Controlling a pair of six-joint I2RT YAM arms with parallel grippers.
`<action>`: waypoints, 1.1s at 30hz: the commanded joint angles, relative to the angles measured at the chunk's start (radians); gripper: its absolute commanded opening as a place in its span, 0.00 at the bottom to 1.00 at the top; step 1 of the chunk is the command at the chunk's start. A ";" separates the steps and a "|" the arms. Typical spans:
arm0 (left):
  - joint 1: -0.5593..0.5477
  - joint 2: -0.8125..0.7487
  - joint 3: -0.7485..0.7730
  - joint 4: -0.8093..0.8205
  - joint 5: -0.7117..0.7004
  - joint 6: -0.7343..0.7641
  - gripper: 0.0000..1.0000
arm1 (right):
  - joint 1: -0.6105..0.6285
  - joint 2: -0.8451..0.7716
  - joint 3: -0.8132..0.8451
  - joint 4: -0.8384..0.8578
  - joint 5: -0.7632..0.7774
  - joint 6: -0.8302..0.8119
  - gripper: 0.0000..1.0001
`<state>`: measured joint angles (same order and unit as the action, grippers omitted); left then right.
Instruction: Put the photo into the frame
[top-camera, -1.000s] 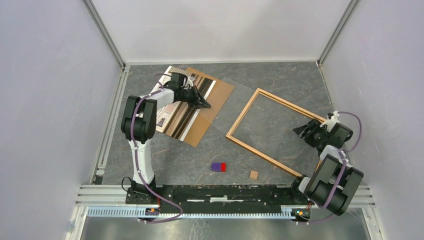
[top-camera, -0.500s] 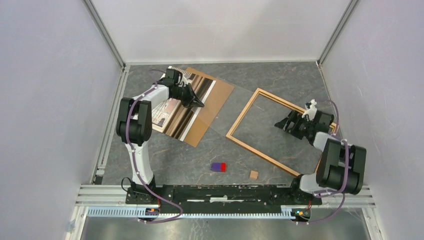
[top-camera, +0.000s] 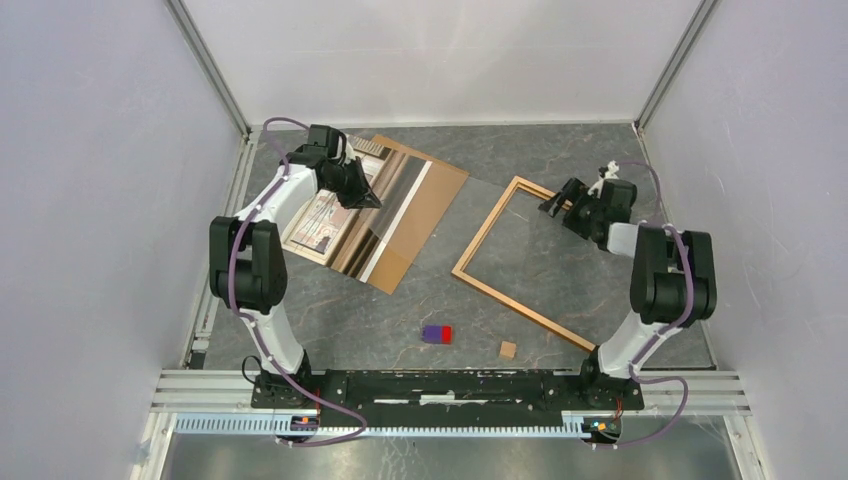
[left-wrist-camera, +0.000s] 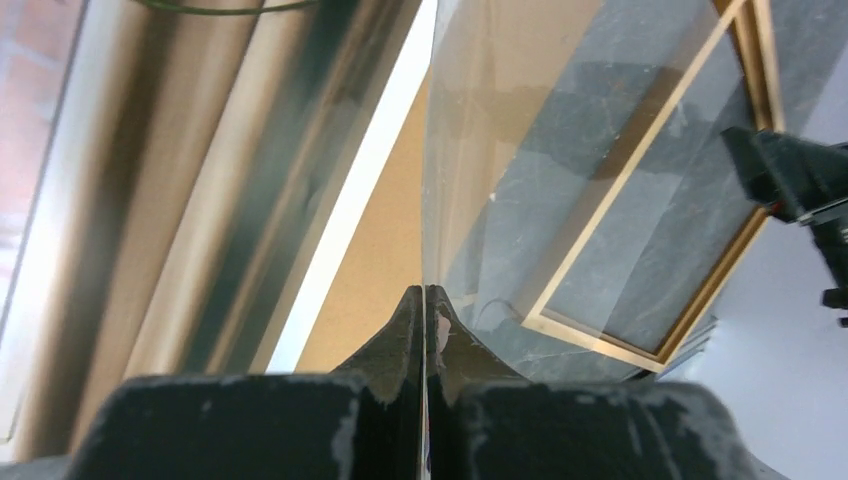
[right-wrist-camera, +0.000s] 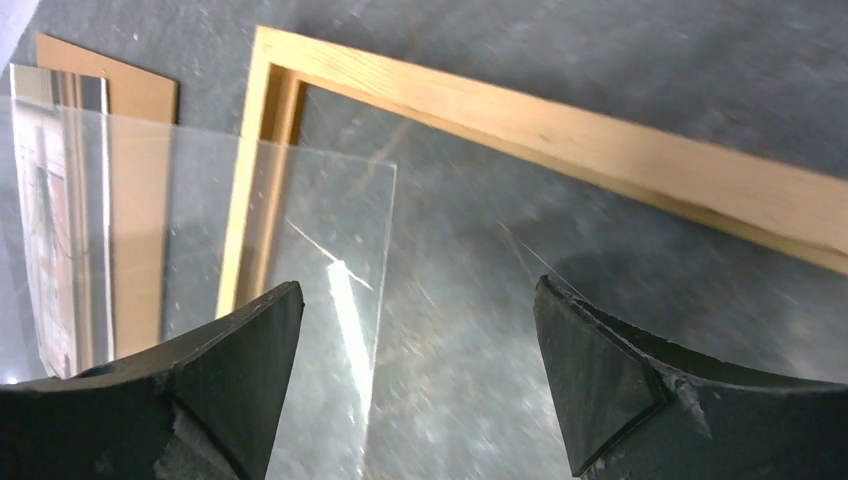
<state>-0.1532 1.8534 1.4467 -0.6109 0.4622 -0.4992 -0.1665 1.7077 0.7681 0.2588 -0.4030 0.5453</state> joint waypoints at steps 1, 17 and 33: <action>0.009 -0.043 0.053 -0.107 -0.175 0.128 0.02 | 0.084 0.075 0.099 0.082 0.112 0.108 0.91; 0.081 -0.087 0.063 -0.094 -0.262 0.170 0.02 | 0.274 0.296 0.205 0.339 0.182 0.388 0.92; 0.097 -0.126 0.036 -0.027 -0.108 0.149 0.02 | 0.356 0.444 0.440 0.426 0.234 0.584 0.88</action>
<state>-0.0620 1.8008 1.4677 -0.6907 0.3073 -0.3840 0.1780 2.1986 1.1820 0.6956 -0.1703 1.1213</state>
